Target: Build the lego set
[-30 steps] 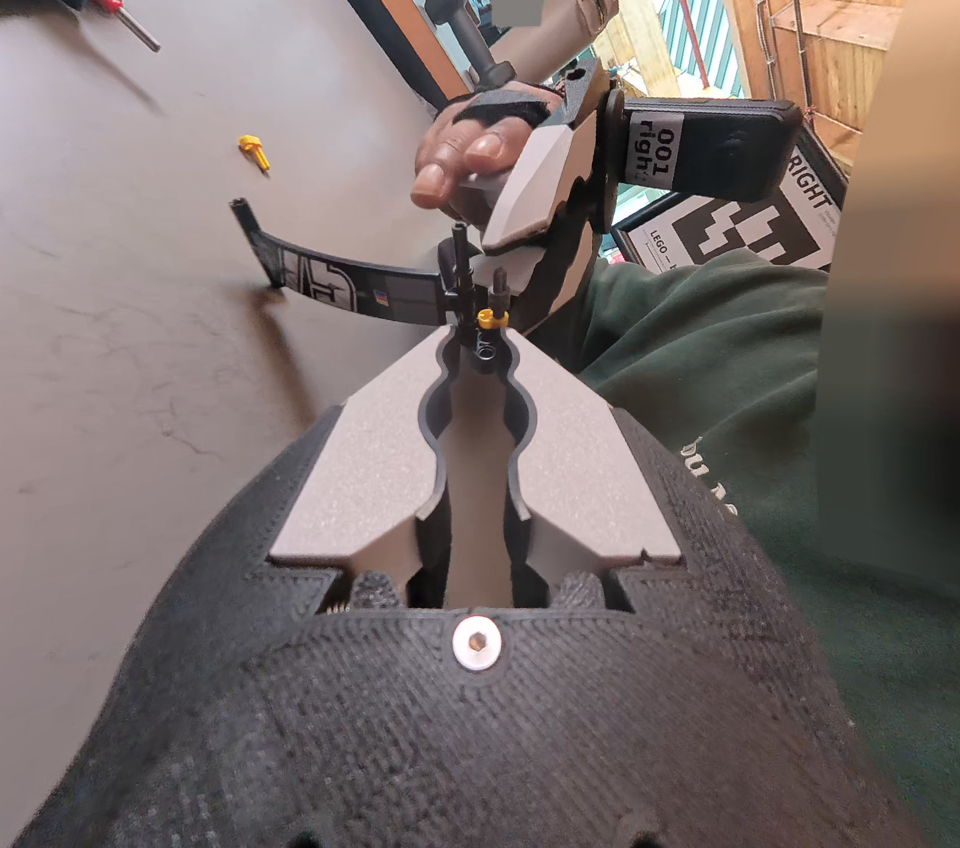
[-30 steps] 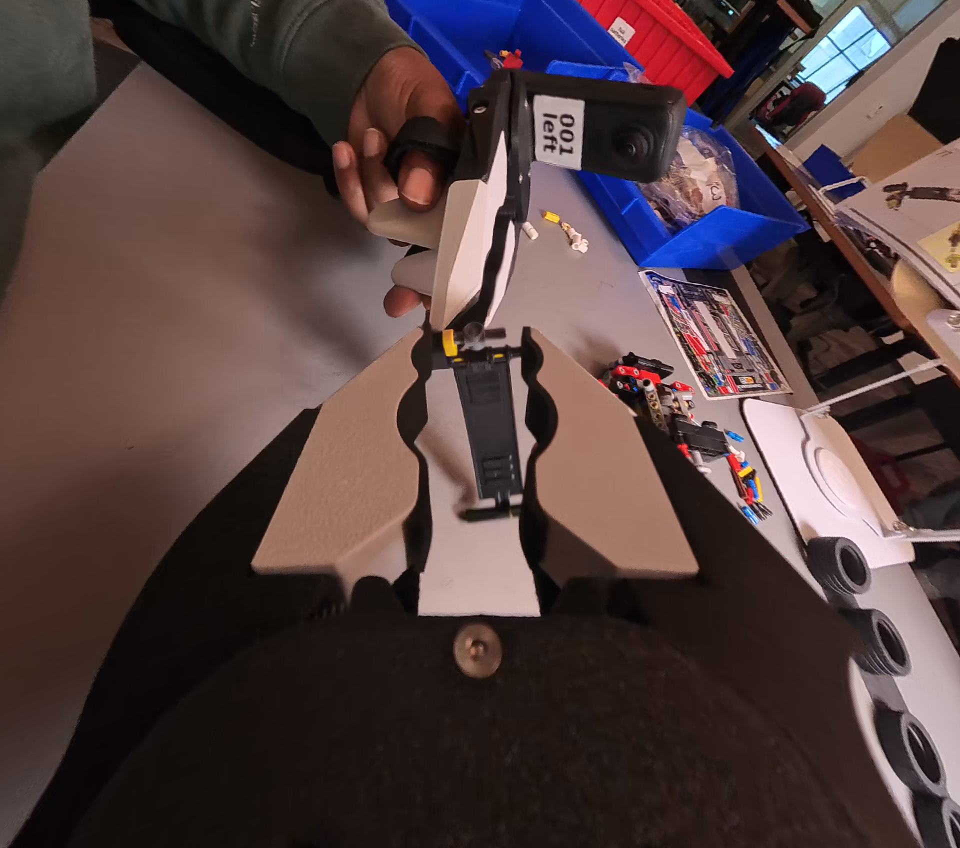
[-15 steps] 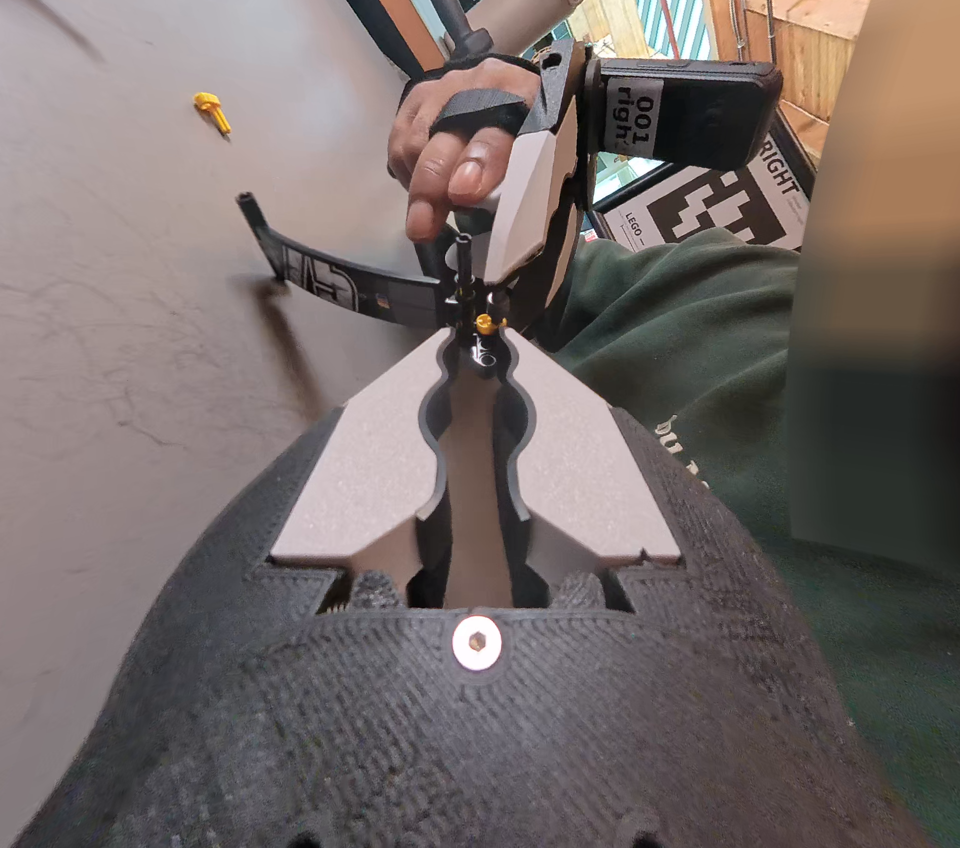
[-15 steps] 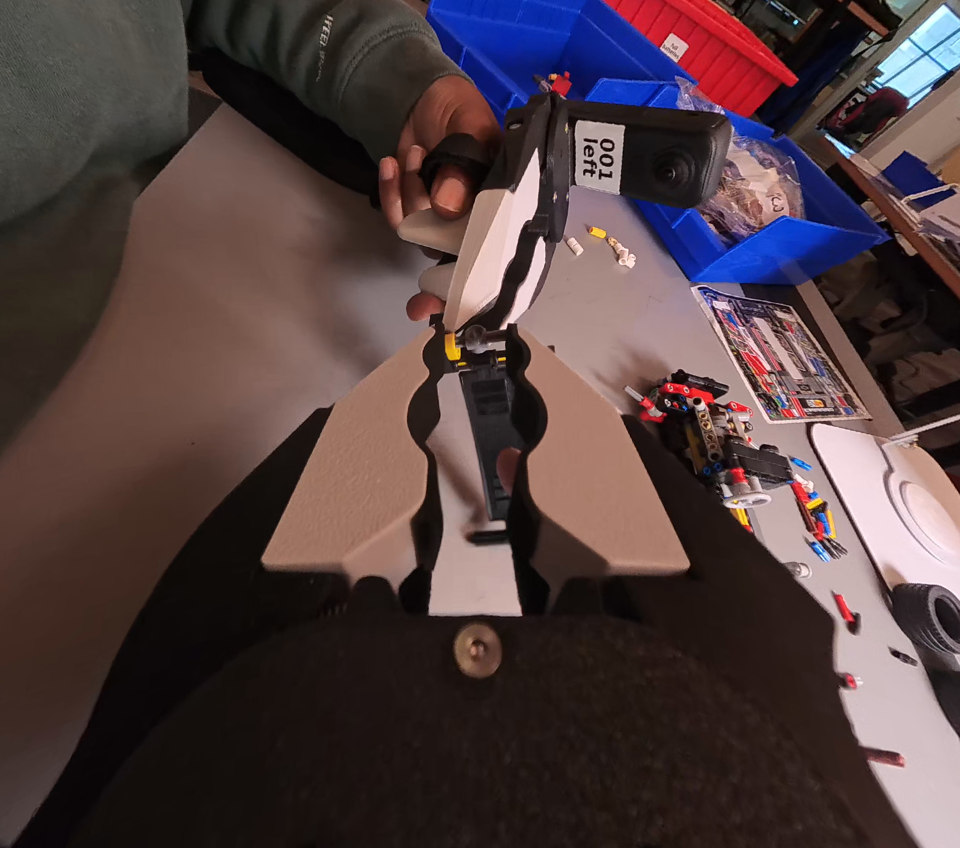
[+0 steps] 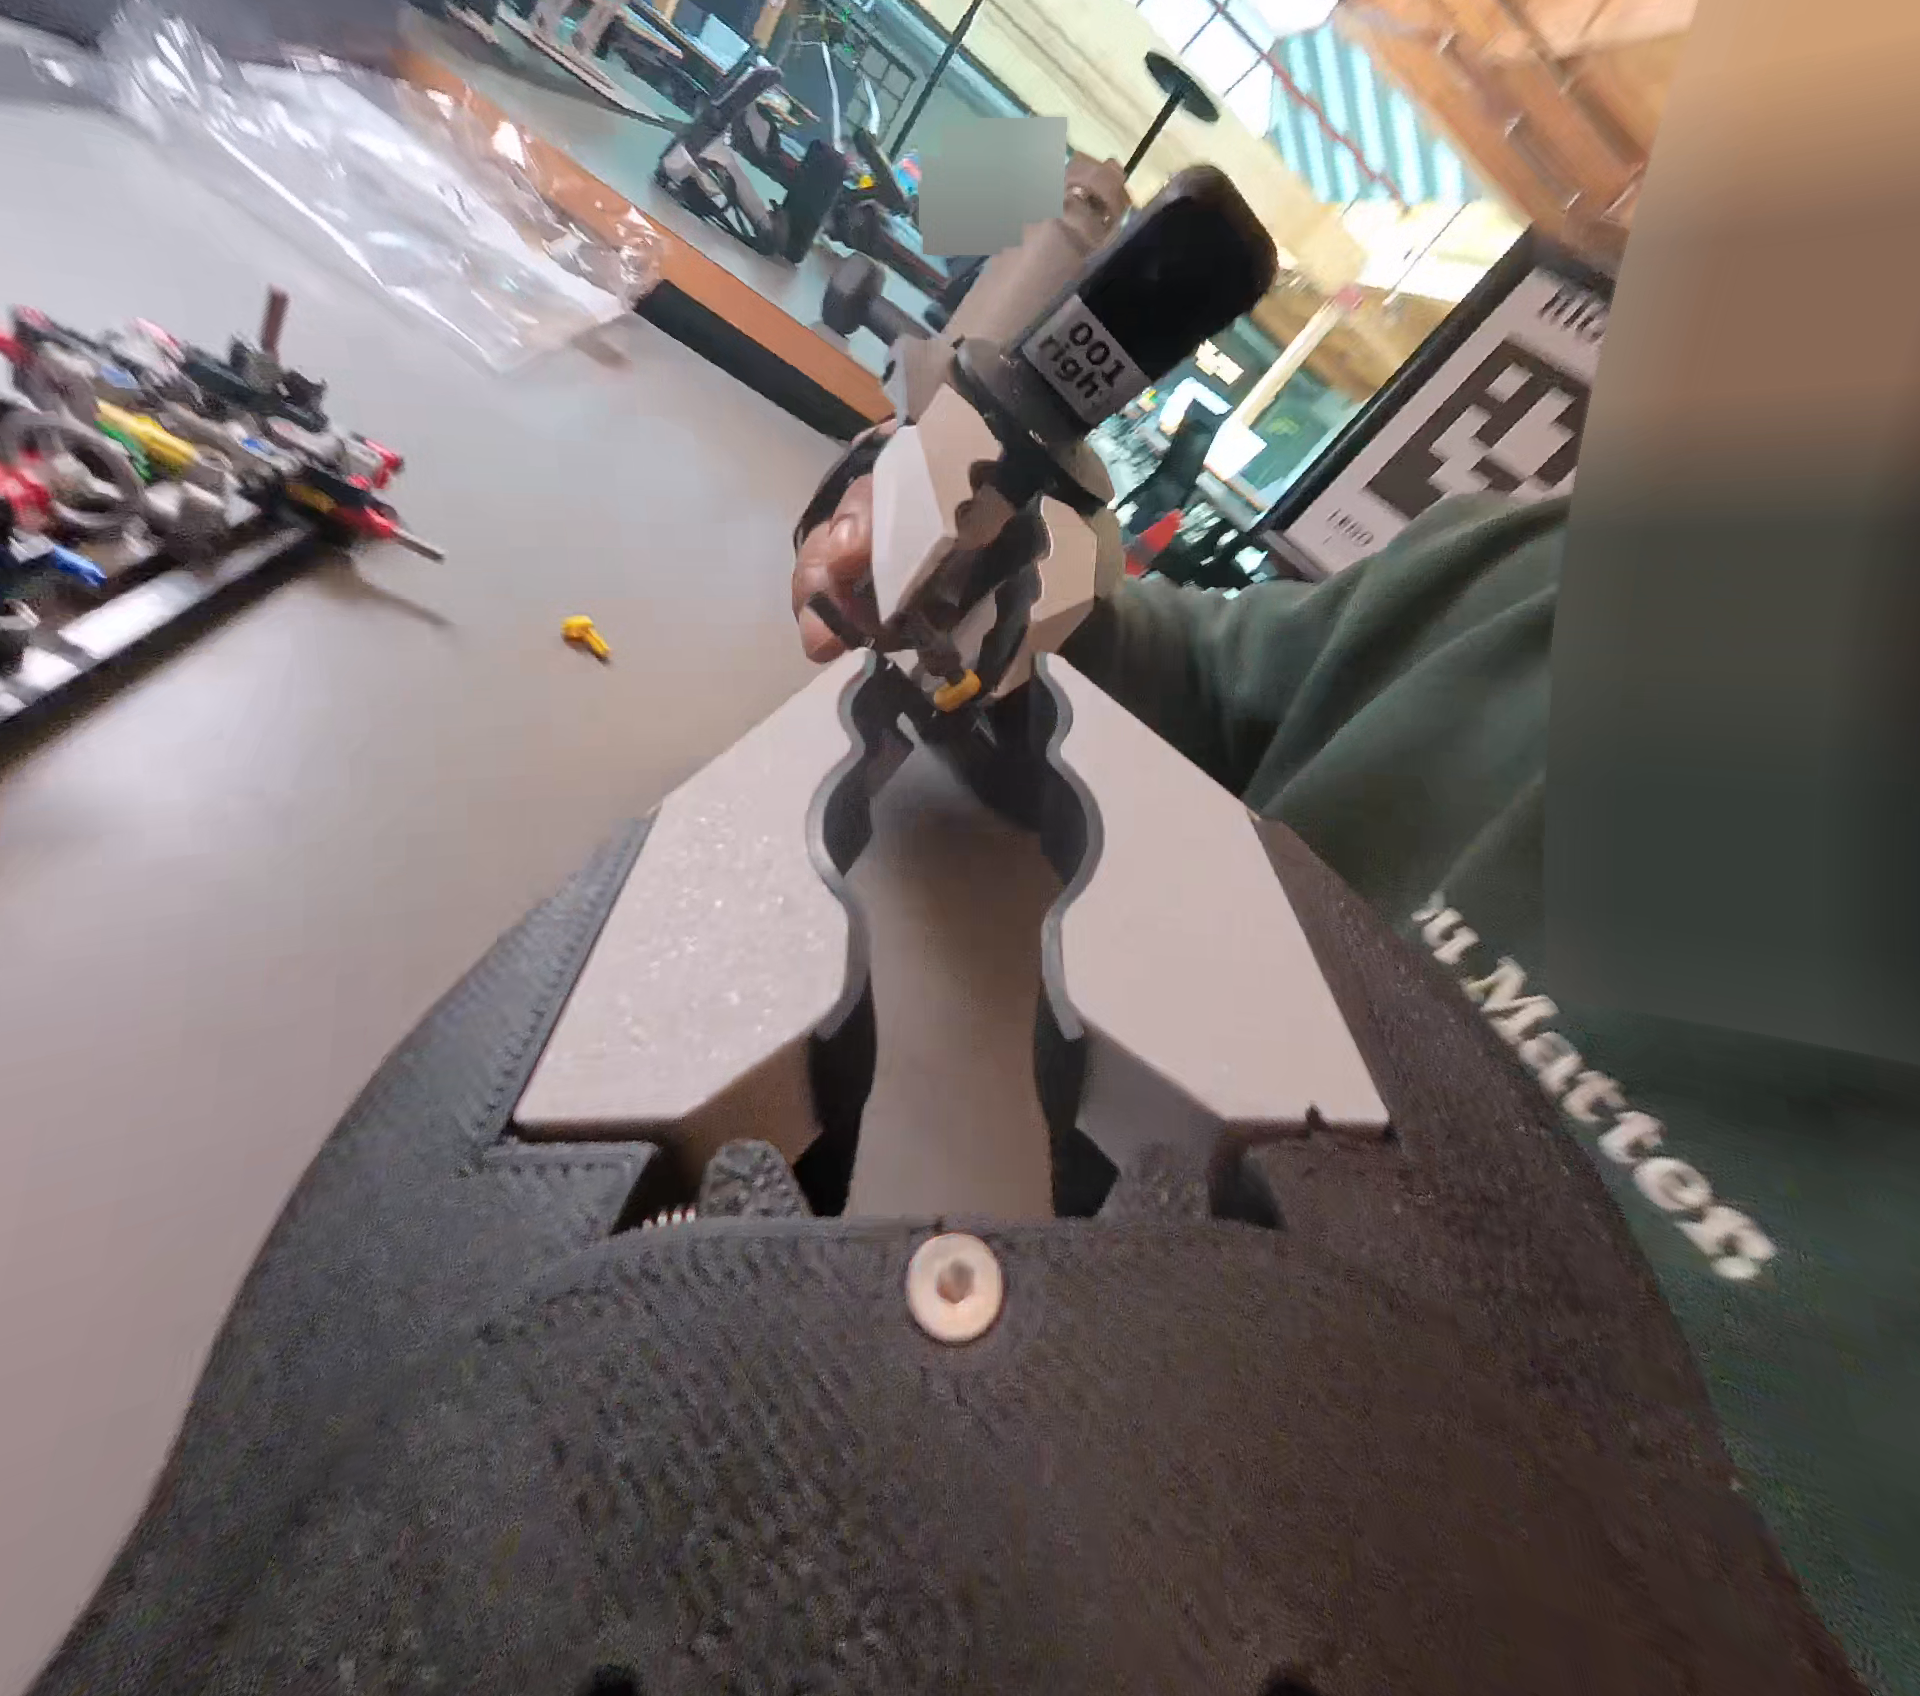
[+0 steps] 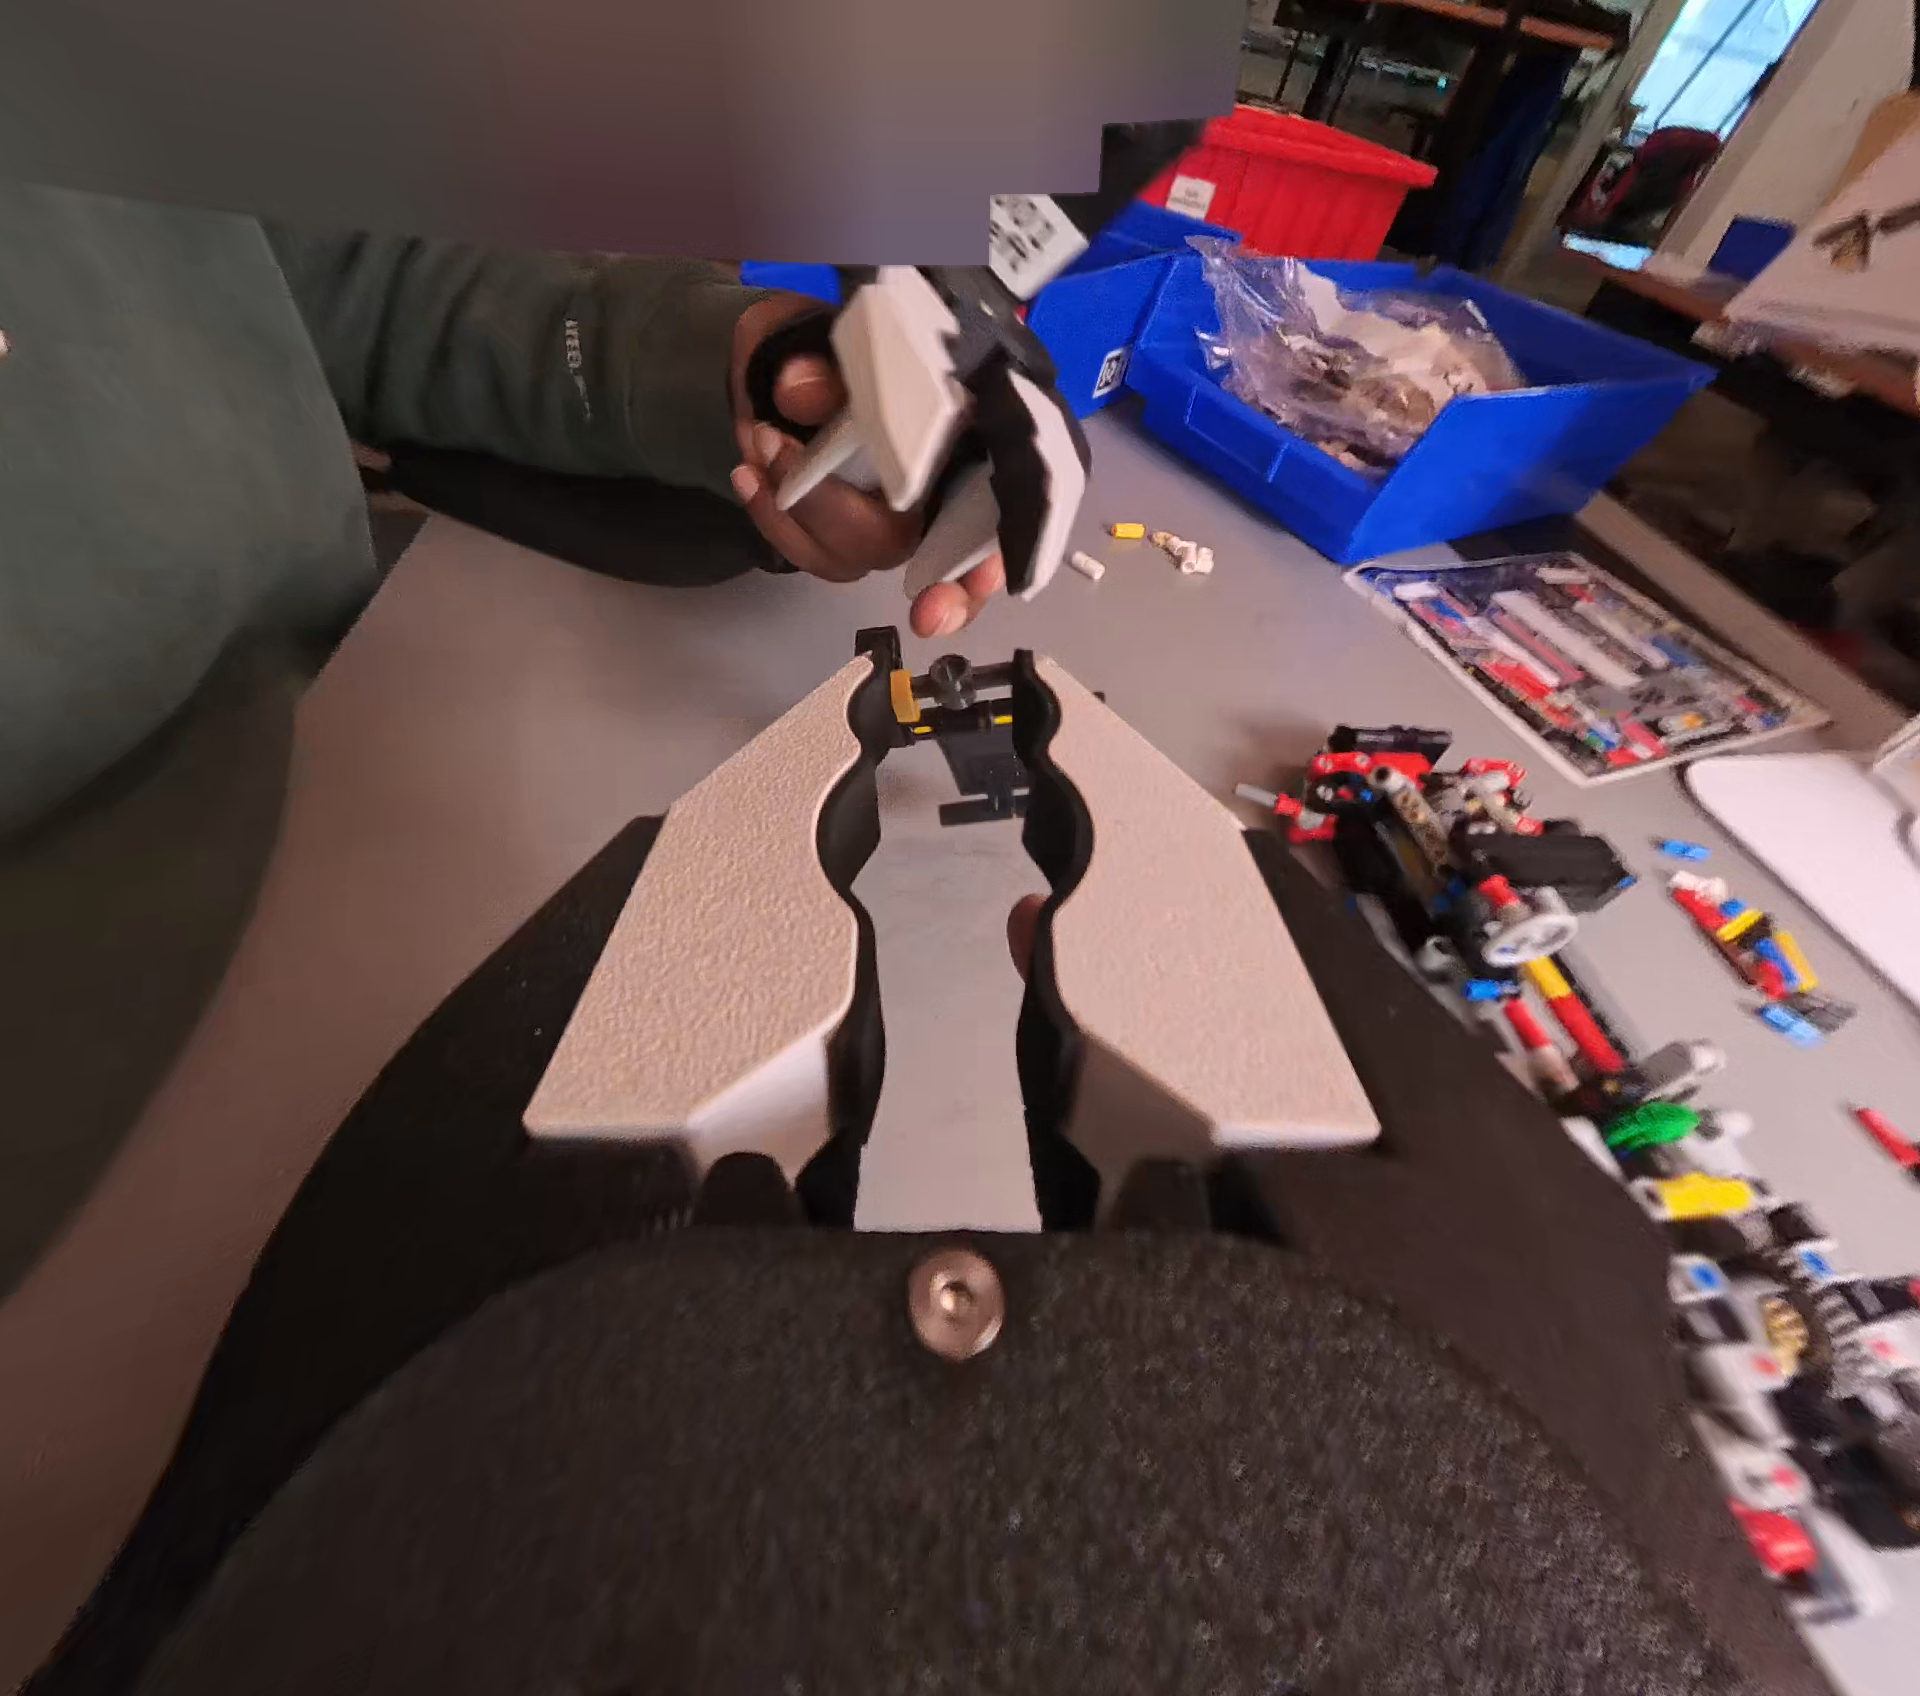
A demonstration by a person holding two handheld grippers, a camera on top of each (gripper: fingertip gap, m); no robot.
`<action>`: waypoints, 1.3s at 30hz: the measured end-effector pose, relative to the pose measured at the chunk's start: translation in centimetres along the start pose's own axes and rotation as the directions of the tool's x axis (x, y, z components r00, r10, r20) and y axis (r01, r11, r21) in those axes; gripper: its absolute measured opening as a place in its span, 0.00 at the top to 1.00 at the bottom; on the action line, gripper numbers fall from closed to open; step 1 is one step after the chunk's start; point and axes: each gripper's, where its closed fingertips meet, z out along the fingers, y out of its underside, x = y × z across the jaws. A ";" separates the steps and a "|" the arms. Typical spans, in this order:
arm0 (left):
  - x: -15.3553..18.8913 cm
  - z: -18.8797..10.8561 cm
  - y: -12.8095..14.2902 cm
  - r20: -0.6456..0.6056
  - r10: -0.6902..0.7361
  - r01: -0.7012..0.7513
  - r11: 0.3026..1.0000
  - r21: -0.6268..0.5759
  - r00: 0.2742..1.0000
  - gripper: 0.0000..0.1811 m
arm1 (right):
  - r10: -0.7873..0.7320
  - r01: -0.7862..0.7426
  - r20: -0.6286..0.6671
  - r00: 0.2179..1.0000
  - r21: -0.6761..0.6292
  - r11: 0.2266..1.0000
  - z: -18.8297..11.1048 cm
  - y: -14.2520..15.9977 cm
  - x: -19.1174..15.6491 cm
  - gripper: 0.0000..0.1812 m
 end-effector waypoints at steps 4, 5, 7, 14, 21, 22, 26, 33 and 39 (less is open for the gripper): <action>0.3 1.0 1.4 0.098 0.313 -0.301 0.946 -0.118 0.945 0.85 | 0.185 -0.187 0.025 0.982 0.057 0.981 0.1 -0.5 0.8 0.89; 0.1 1.2 1.7 0.124 0.370 -0.352 0.925 -0.145 0.921 0.85 | 0.214 -0.216 0.037 0.976 0.067 0.974 0.1 -0.7 0.8 0.89; 0.0 1.4 1.9 0.154 0.454 -0.427 0.887 -0.177 0.878 0.87 | 0.245 -0.250 0.059 0.968 0.083 0.965 0.2 -0.9 0.5 0.89; 0.3 1.4 1.1 0.187 0.482 -0.463 0.875 -0.140 0.856 0.88 | 0.345 -0.349 0.056 0.937 0.123 0.929 0.7 -1.3 0.7 0.89; 0.6 1.4 1.3 0.149 0.459 -0.442 0.887 -0.137 0.876 0.96 | 0.395 -0.402 0.075 0.915 0.149 0.903 0.9 -1.3 0.8 0.89; 0.7 1.4 1.5 0.136 0.460 -0.443 0.886 -0.141 0.877 0.97 | 0.386 -0.395 0.084 0.918 0.146 0.907 0.9 -1.3 0.7 0.89; 1.0 1.6 1.9 0.116 0.484 -0.465 0.871 -0.160 0.867 0.97 | 0.302 -0.318 0.133 0.944 0.129 0.939 0.6 -1.4 -0.5 0.81; 1.7 1.8 2.3 0.069 0.480 -0.464 0.870 -0.170 0.875 0.97 | 0.194 -0.208 0.145 0.970 0.090 0.974 0.7 -0.9 -1.6 0.78; 1.8 1.8 2.6 0.042 0.431 -0.419 0.891 -0.174 0.901 0.97 | 0.147 -0.157 0.131 0.980 0.074 0.985 0.7 -0.7 -1.7 0.81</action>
